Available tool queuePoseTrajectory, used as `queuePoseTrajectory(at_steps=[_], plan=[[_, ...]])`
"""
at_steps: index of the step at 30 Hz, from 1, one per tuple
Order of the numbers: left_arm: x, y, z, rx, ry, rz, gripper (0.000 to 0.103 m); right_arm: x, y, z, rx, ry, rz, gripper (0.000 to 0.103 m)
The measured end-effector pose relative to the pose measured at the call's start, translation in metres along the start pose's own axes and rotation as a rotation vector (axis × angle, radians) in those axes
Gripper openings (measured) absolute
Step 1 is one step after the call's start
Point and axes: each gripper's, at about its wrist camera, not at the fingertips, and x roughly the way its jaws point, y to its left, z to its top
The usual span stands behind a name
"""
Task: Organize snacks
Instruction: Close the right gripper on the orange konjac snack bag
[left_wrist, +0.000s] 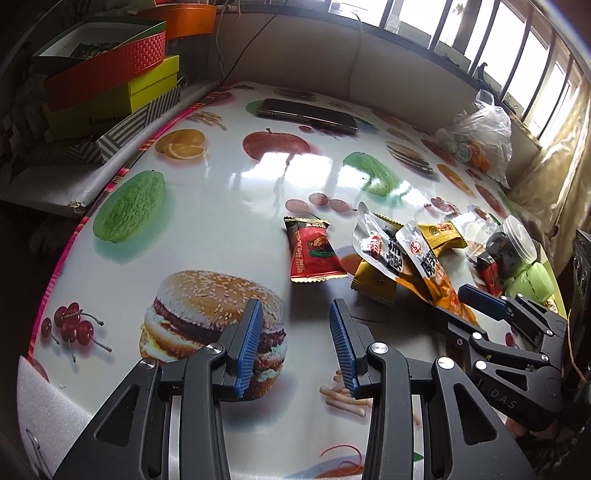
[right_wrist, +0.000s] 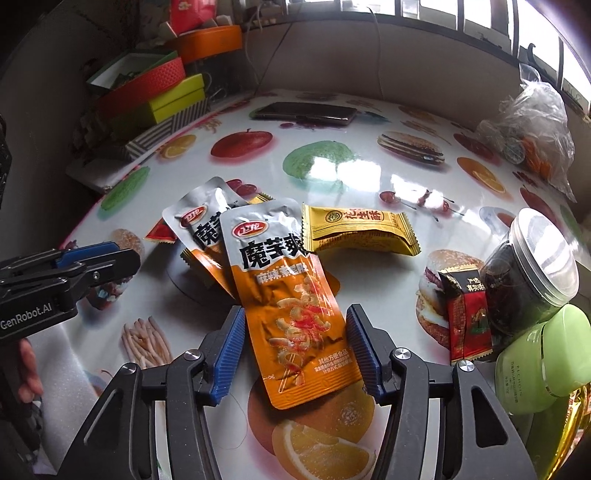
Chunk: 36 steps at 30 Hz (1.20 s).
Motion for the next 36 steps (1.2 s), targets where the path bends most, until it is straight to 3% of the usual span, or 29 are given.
queuePoseTrajectory(at_steps=[25, 36], plan=[[0.021, -0.009, 0.023, 0.053, 0.004, 0.014, 0.039, -0.030, -0.018, -0.025, 0.095, -0.041, -0.046, 0.026], [0.030, -0.016, 0.033, 0.064, -0.007, 0.009, 0.039, -0.030, -0.018, -0.026, 0.102, -0.047, -0.044, 0.026]])
